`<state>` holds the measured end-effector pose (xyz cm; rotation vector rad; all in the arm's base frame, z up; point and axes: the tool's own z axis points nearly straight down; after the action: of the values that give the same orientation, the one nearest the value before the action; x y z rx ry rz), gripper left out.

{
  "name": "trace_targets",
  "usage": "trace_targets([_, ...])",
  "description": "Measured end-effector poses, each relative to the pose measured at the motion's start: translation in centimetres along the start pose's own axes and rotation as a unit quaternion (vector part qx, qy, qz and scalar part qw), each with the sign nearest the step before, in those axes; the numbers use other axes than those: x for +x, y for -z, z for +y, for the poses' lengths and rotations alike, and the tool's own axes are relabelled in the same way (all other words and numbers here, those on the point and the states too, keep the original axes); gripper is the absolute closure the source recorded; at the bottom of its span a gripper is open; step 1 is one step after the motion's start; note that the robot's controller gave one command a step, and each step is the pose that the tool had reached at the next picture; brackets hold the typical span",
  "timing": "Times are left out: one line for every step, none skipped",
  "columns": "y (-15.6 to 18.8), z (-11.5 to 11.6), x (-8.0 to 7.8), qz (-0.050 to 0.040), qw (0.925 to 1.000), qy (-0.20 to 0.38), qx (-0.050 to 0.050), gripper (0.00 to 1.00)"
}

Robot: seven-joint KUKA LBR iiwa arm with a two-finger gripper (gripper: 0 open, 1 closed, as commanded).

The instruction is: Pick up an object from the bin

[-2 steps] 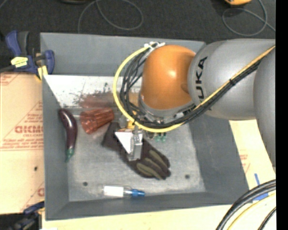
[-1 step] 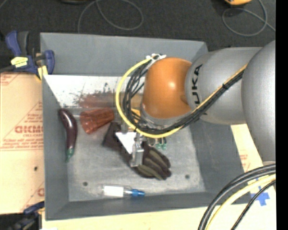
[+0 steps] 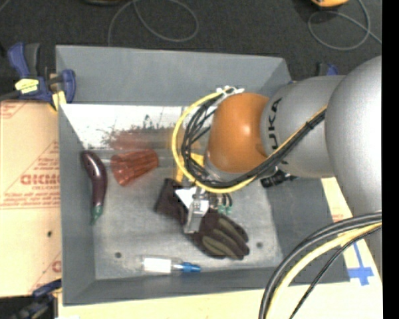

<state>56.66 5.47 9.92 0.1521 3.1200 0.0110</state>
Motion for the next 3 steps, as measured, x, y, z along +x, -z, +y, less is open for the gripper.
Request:
trace_targets([-1.6, -0.2, -2.4, -0.0076, 0.9839, 0.178, -0.002, 1.00])
trace_targets([-1.6, -0.2, -2.4, -0.0074, 0.9840, 0.178, -0.002, 1.00])
trace_targets([3.5, 0.5, -2.8, -0.0100, 0.9848, 0.173, -0.002, 1.00])
